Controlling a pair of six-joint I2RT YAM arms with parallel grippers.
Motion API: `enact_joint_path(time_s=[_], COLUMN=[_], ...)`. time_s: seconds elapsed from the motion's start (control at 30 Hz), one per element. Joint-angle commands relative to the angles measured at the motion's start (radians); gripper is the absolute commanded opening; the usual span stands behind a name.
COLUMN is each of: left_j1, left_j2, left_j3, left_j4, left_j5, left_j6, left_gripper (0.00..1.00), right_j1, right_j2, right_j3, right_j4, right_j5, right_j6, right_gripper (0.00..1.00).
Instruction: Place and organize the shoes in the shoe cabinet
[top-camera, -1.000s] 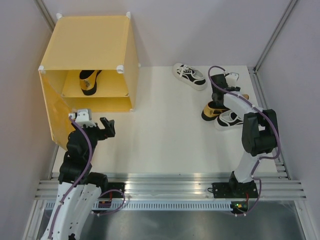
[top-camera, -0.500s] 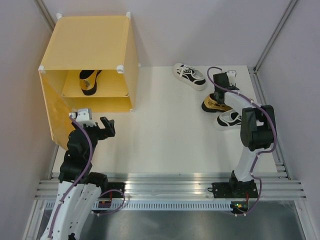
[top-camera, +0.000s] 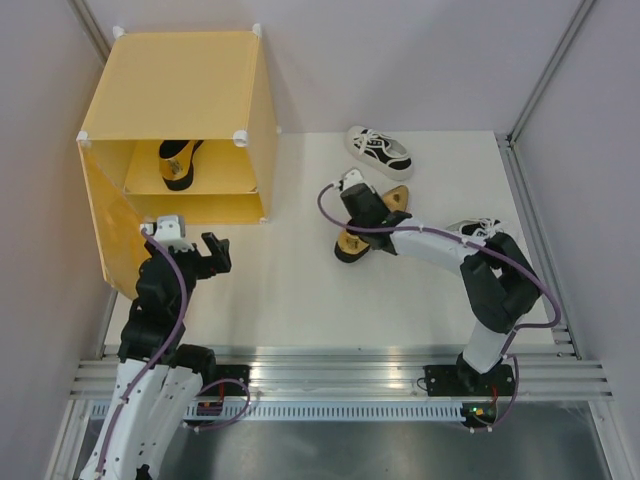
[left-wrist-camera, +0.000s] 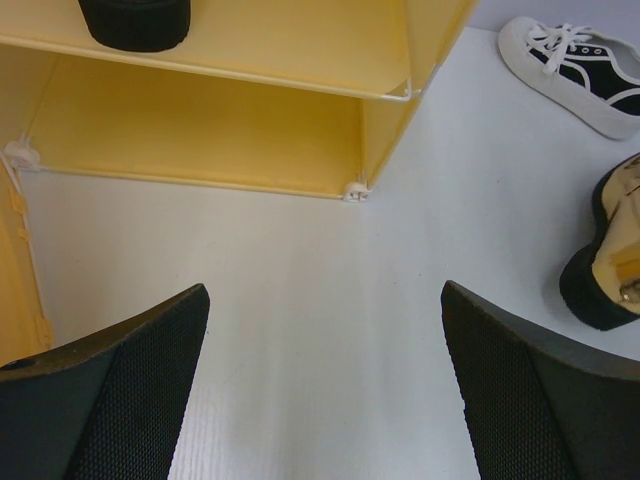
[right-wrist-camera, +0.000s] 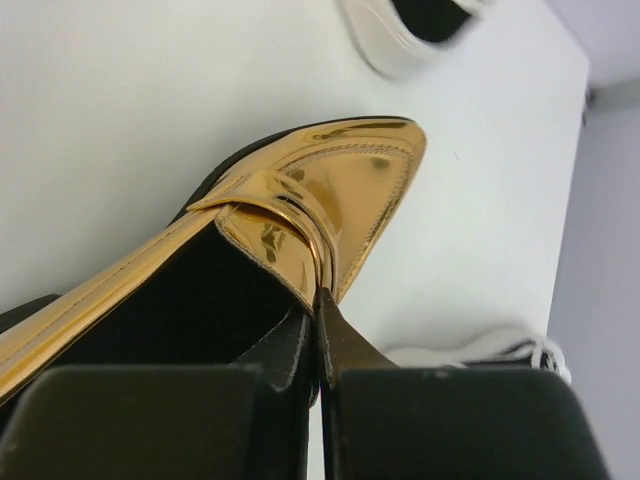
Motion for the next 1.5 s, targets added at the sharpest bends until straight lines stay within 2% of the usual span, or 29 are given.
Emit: enact_joint_path(time_s=[0.0,0.1,0.23,0.37,0.43,0.47,0.67,0.77,0.93,1.03,1.07,1.2,1.23,1.27,1.47], left_j1=[-0.003,-0.003,-0.003,-0.003,-0.003,-0.003,-0.003,-0.003,-0.018,-0.093,-0.150,-0.311,-0.351,-0.432,-0.696], left_j2=[0.010,0.016,0.030,0.038,0.039,0.039,0.102,0.177,0.280,0.335,0.347,0.444,0.465,0.490,0.685], left_j3=[0.004,0.003,0.006,0.003,0.006,0.006,0.065,0.130,0.256,0.283,0.288,0.309,0.316,0.326,0.404], left_j4=[0.036,0.036,0.034,0.034,0.036,0.037,0.013,-0.068,-0.165,-0.179,-0.182,-0.182,-0.182,-0.179,-0.165], left_j5=[-0.013,-0.013,-0.019,-0.017,-0.005,0.002,0.081,0.139,0.318,0.319,0.305,0.181,0.155,0.077,-0.106], left_j6=[0.030,0.032,0.030,0.019,0.013,0.007,-0.010,-0.034,-0.096,-0.155,-0.166,-0.224,-0.244,-0.254,-0.281], left_gripper=[1.00,1.00,1.00,1.00,1.00,1.00,1.00,0.99,1.00,1.00,1.00,1.00,1.00,1.00,0.99], right_j1=[0.116,0.233,0.308,0.342,0.347,0.348,0.350,0.353,0.353,0.353,0.353,0.351,0.347,0.348,0.278], right_j2=[-0.073,-0.065,-0.042,-0.010,-0.004,-0.008,-0.051,-0.108,-0.228,-0.291,-0.304,-0.387,-0.428,-0.449,-0.608], right_j3=[-0.007,-0.018,-0.054,-0.065,-0.065,-0.062,-0.053,-0.061,-0.068,-0.073,-0.075,-0.125,-0.140,-0.156,-0.266], right_j4=[0.116,0.130,0.201,0.229,0.223,0.216,0.174,0.127,0.055,-0.008,-0.025,-0.087,-0.088,-0.094,-0.183], right_j5=[0.012,-0.037,-0.062,-0.114,-0.138,-0.152,-0.218,-0.223,-0.215,-0.188,-0.166,-0.019,0.031,0.044,0.140], right_j6=[-0.151,-0.195,-0.261,-0.258,-0.229,-0.219,-0.116,-0.056,0.093,0.156,0.197,0.297,0.323,0.332,0.478], right_gripper=[0.01,0.01,0.01,0.02,0.08,0.16,0.42,0.49,0.56,0.60,0.60,0.66,0.70,0.71,0.77])
